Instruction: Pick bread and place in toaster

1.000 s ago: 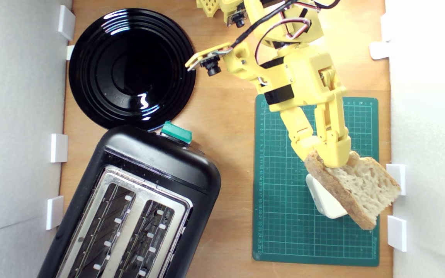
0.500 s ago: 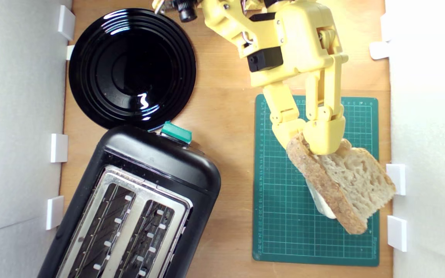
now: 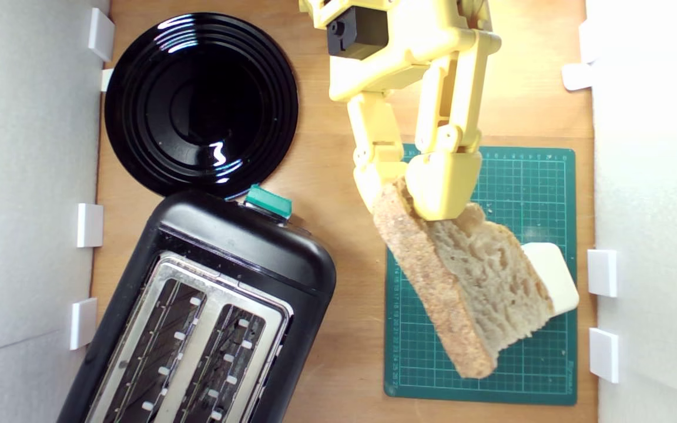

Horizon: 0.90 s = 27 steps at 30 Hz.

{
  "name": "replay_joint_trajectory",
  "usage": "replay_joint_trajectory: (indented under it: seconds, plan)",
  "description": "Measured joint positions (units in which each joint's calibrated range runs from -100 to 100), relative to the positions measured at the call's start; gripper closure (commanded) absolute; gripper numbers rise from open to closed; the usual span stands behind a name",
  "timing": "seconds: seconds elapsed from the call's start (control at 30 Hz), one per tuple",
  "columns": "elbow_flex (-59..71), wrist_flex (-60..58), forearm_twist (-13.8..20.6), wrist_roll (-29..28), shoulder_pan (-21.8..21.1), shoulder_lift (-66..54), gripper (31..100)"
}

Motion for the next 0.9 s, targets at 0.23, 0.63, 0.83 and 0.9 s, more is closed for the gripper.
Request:
replay_joint_trajectory:
  seconds: [0.23, 0.63, 0.83, 0.9]
  plan:
    - [-11.0, 8.56, 0.0, 5.38, 3.02, 5.38, 71.6]
    - [-16.55, 12.03, 0.09, 12.88, 8.7, 7.31, 71.6]
    - [-16.55, 12.03, 0.09, 16.97, 10.8, 7.31, 71.6]
    - [-16.55, 12.03, 0.09, 18.01, 11.17, 7.31, 71.6]
